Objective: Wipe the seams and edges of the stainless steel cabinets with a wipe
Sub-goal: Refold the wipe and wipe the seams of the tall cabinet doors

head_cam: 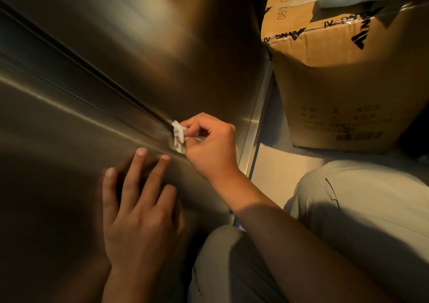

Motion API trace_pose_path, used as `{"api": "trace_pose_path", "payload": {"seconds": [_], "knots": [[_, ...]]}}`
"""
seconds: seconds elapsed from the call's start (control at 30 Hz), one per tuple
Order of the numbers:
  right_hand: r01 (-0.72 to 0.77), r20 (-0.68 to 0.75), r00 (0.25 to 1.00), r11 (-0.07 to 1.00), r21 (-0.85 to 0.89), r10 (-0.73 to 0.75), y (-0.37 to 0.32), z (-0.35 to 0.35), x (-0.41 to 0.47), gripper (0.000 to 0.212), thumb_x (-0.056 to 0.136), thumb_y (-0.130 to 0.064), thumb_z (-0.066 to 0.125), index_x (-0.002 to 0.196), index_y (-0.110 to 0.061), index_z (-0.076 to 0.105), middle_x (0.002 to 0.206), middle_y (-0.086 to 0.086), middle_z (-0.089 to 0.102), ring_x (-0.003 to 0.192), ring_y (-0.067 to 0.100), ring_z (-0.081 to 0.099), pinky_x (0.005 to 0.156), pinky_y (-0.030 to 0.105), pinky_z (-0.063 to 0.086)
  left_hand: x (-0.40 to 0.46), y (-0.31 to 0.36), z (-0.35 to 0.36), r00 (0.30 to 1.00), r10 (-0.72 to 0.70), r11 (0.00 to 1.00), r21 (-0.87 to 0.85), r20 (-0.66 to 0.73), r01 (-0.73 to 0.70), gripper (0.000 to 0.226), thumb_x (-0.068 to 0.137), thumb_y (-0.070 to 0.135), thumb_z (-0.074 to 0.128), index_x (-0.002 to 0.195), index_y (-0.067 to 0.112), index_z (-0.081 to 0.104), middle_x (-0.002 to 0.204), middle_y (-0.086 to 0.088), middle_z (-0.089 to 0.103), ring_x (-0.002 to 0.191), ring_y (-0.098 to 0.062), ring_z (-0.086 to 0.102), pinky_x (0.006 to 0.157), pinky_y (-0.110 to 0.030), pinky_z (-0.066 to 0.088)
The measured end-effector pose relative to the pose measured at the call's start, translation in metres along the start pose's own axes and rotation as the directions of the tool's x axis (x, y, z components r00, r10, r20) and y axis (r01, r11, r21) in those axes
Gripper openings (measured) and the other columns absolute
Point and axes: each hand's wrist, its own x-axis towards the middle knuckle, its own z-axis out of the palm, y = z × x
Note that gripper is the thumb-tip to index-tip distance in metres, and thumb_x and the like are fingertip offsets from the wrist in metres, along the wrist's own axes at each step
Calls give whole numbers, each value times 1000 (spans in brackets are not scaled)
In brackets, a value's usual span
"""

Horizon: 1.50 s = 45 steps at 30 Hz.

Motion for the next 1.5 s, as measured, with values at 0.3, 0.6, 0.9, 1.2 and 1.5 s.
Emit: {"api": "trace_pose_path", "payload": {"seconds": [0.3,0.6,0.9,1.2,1.5], "knots": [[-85,23,995,947,-309,97,65,-18,-38,39,70,11,67,67,-20,44,72,1,53,67,20,56,51,33,45,0,1,1,1000,-12,1000,-7,-14,12,21,95,21,55,89,14,74,147,-8,60,151,-34,36,126,-54,13],[-635,-181,756,637,-437,629,161,-58,-83,21,84,3,67,74,-16,66,75,2,66,74,20,64,58,21,43,-1,0,3,1000,-6,1000,-2,-16,6,20,96,21,56,84,15,72,148,-7,59,152,-34,35,126,-55,12],[-782,-255,623,587,-210,739,162,-55,-81,19,82,1,74,89,-16,75,88,2,70,83,18,66,55,2,41,-1,0,5,1000,-5,1000,21,-27,6,21,97,21,55,85,14,71,149,-6,58,152,-34,35,126,-56,13],[-770,-155,631,588,-248,760,162,-56,-78,21,87,-3,77,107,-8,80,89,0,71,83,11,66,54,0,42,0,0,7,999,-7,999,48,-46,9,19,96,19,58,85,13,72,148,-7,59,151,-34,37,126,-55,13],[-629,-109,747,645,-434,656,144,-44,-66,20,82,3,71,79,-15,79,78,0,74,76,16,69,69,25,55,1,2,7,999,-14,998,57,-48,17,23,97,20,53,84,13,71,147,-5,61,150,-34,39,125,-56,16]]}}
